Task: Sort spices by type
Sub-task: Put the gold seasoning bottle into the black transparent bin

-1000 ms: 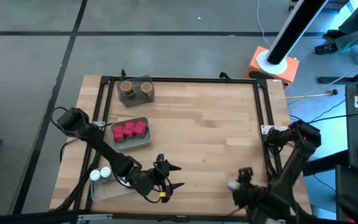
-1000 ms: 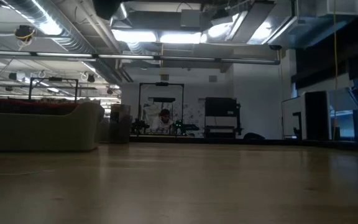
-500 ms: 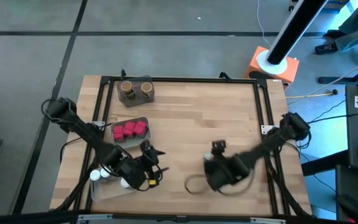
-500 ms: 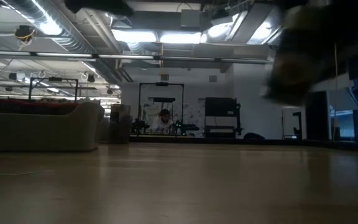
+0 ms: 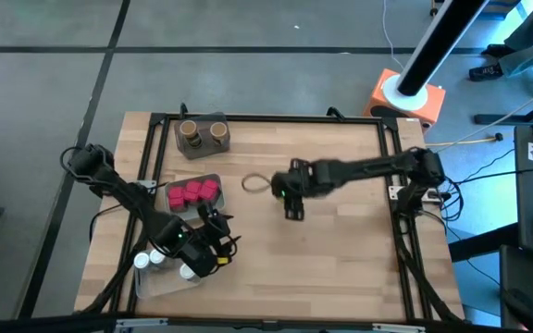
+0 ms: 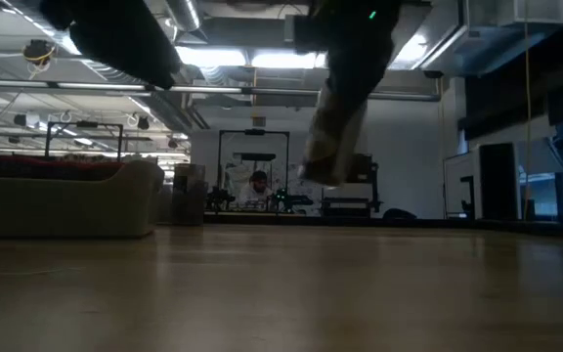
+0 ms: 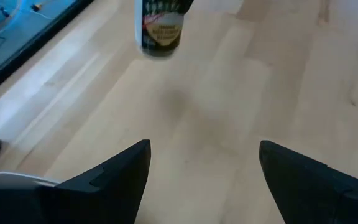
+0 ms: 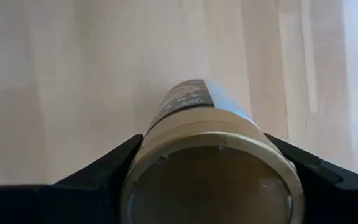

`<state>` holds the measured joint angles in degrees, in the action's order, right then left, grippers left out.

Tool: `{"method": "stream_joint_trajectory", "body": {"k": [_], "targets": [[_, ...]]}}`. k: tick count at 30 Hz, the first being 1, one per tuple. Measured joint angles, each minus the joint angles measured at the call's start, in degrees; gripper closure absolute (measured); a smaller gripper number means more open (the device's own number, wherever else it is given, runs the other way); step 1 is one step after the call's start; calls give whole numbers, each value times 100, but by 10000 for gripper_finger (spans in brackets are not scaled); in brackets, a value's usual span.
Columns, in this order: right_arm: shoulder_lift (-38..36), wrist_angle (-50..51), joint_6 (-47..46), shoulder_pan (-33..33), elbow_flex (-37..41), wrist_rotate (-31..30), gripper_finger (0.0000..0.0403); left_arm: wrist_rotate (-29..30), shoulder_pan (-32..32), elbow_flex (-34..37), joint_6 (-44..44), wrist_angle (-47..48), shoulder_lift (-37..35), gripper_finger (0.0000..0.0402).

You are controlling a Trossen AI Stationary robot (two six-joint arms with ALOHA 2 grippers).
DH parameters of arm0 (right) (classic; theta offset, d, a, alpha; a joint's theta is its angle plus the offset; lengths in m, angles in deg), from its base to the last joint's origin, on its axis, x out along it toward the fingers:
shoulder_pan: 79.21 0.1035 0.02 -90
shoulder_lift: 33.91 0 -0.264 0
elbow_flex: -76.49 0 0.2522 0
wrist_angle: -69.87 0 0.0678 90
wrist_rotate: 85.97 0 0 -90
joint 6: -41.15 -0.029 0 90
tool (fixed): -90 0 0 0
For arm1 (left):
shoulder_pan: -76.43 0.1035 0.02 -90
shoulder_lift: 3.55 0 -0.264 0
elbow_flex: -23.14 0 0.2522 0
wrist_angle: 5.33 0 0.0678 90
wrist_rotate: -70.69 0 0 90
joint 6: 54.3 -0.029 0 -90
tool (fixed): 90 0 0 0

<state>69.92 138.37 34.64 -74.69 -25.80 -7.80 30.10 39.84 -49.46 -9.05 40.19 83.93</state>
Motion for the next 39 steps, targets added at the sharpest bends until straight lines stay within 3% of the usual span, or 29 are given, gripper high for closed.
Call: {"method": "stream_joint_trajectory", "body": {"k": [10, 20, 25, 27, 34, 39], "targets": [[580, -391, 391, -1123, 0, 866, 121, 88, 452, 398, -73, -93, 2, 112], [808, -475, 575, -1364, 9, 1115, 119, 96, 899, 491, -534, -134, 4, 112], [919, -641, 721, -1358, 7, 1138, 29, 99, 1057, 491, -725, -121, 4, 112], [945, -623, 820, -1355, 7, 1088, 17, 99, 1108, 491, -831, -138, 4, 112], [615, 475, 1099, -1349, -297, 1141, 55, 99, 1296, 491, -1393, -555, 4, 112], [-207, 827, 1084, -1349, 207, 1142, 62, 97, 1572, 491, -1942, -1291, 4, 112]]}}
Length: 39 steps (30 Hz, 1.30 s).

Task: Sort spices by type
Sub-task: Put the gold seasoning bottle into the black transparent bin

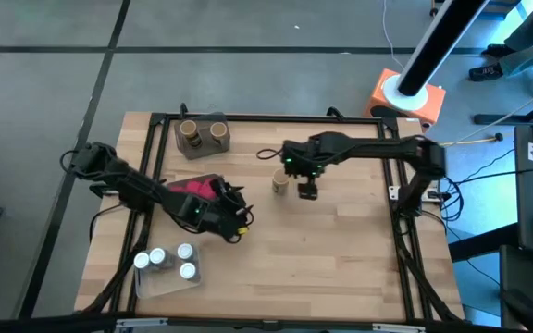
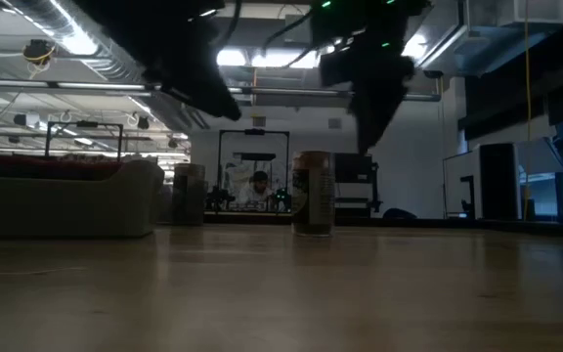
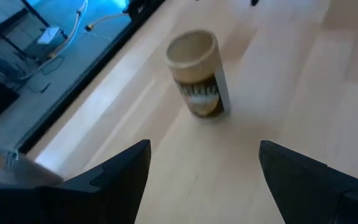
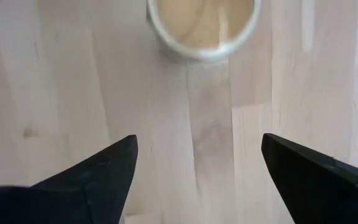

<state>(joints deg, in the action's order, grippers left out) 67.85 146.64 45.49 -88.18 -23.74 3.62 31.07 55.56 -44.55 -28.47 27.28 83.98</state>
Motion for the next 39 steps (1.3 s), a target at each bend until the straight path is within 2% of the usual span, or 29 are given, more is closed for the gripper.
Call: {"method": "stream_joint_trajectory", "body": {"k": [4, 11, 15, 19, 23, 27, 31, 39], "targets": [[-879, -406, -88, -4, 959, 3, 60, -327, 282, 0, -463, -583, 0, 112], [-2347, -2353, -521, -4, 3278, 23, 59, -2156, 1002, 0, -1448, -1875, 0, 112], [-2809, -3458, -738, -4, 4400, 46, 59, -2325, 1375, -2, -1716, -2148, 0, 112], [-2901, -4633, -1014, -4, 5193, 46, 59, -2340, 1638, -2, -1890, -2169, 48, 112], [-2840, -5751, -1224, -4, 5725, -47, 59, -2657, 1841, -2, -2098, -2569, 290, 112], [-2840, -6425, -1412, -4, 6047, -51, 58, -2820, 2052, -4, -2130, -3062, 606, 112], [-2840, -6628, -1491, -4, 6182, -48, 58, -2859, 2267, -6, -1990, -3550, 873, 112], [-2840, -6714, -1503, -4, 6301, -59, 58, -3368, 2535, -7, -1830, -4047, 1335, 112]]}}
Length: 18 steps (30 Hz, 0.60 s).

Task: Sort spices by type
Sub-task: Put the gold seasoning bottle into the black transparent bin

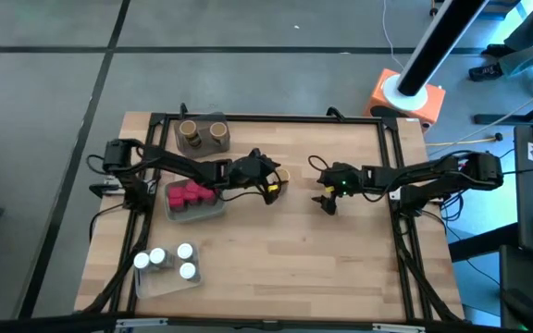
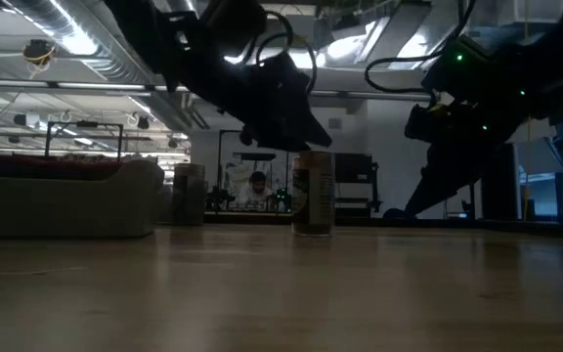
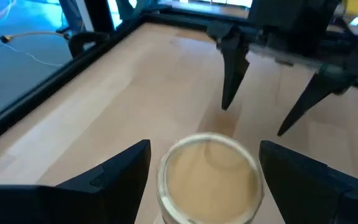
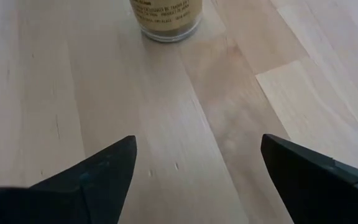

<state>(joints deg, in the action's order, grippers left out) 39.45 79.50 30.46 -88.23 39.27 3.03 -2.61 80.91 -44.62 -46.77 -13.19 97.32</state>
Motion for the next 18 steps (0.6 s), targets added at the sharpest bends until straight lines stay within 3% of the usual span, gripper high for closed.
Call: {"method": "stream_joint_trajectory", "body": {"k": [18], "targets": [[0, -355, 0, 0, 83, -4, 58, -5, 1, -9, -164, -226, 236, 112]]}}
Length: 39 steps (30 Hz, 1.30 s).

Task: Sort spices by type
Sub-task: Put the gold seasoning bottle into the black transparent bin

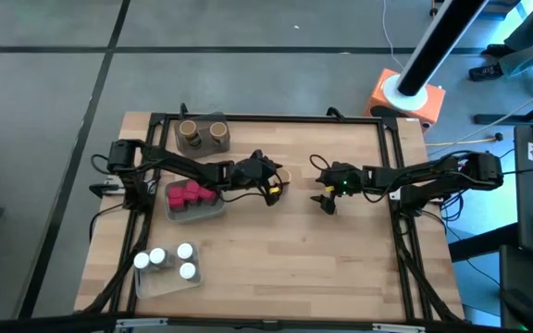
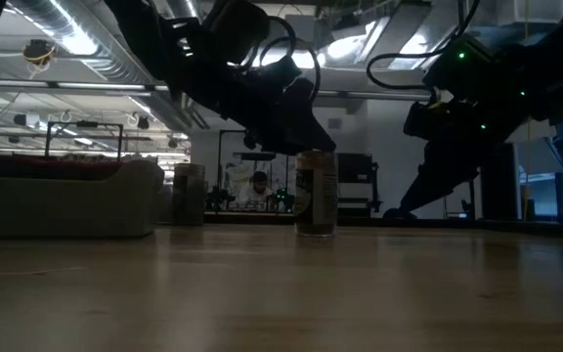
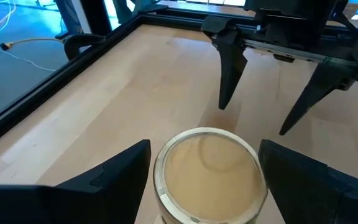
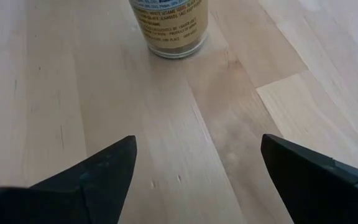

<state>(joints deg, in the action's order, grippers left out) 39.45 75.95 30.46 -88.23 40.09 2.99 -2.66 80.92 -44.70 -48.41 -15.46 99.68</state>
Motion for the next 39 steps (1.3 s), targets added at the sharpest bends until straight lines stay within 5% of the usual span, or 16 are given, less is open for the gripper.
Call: {"method": "stream_joint_trajectory", "body": {"k": [19, 29, 39], "targets": [[0, 15, -94, 0, 0, 7, 58, 117, -41, -35, 88, -360, -81, 111], [0, 13, -101, 0, 0, 9, 58, 157, -99, -39, -65, -218, -83, 11], [0, -46, -131, 0, -2, 15, 58, 280, -63, -46, -39, -37, 83, 3]]}}
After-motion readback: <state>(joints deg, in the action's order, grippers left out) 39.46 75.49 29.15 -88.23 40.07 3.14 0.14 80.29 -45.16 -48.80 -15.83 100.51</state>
